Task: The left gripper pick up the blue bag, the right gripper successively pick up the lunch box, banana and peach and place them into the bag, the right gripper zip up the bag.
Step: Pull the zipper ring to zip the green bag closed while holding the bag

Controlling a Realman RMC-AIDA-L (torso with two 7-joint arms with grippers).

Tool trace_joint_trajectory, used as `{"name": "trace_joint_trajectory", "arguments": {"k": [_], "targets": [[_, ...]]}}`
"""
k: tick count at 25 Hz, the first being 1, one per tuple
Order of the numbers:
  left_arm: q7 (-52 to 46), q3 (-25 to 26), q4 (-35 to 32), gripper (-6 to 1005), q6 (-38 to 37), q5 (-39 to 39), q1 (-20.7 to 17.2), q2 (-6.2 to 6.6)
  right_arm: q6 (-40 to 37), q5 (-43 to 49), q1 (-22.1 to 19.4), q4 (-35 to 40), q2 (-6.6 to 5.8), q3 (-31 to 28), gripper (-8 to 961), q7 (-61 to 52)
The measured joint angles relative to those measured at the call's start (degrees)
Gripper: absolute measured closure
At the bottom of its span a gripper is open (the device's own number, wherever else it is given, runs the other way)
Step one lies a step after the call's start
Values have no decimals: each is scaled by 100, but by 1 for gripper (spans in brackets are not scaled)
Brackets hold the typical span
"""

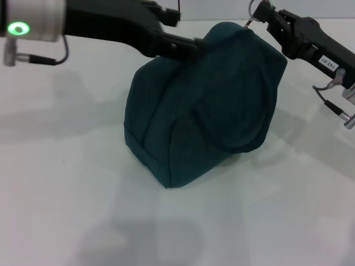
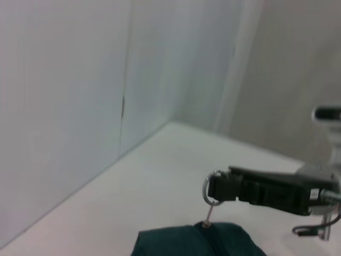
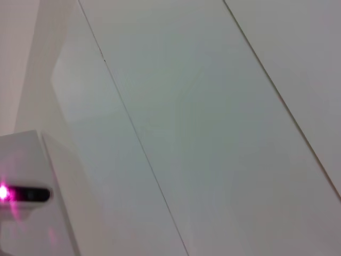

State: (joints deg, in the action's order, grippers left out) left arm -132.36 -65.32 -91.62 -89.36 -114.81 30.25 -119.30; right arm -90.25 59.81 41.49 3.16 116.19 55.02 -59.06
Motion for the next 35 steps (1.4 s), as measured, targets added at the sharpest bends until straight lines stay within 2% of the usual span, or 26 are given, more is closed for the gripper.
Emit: {"name": "trace_joint_trajectory", "arguments": {"k": [3, 10, 15, 19, 22, 27, 35], "targets": [[-704, -484, -402, 131, 44, -518, 164, -20, 0, -2, 3, 0, 0, 0, 904, 0], [-1132, -1058, -326, 130, 415, -908, 307, -25, -36, -5, -2, -4, 0, 22, 901, 1], [-1255, -1156, -183, 130, 628, -1159, 277, -25, -45, -5, -16, -7, 0, 42, 899, -41], [-945, -1171, -40, 129, 645, -1051, 207, -24, -46, -5, -18, -9, 0, 44, 898, -45], [-750, -1200, -39, 218, 662, -878, 97, -27, -45, -5, -22, -9, 0, 44, 897, -47], [-646, -1208, -31, 453, 682, -881, 93, -12, -38, -5, -27, -16, 0, 44, 895, -57], [-543, -1226, -28, 713, 680, -907, 95, -11, -29, -4, -28, -17, 0, 41, 892, -110]]}}
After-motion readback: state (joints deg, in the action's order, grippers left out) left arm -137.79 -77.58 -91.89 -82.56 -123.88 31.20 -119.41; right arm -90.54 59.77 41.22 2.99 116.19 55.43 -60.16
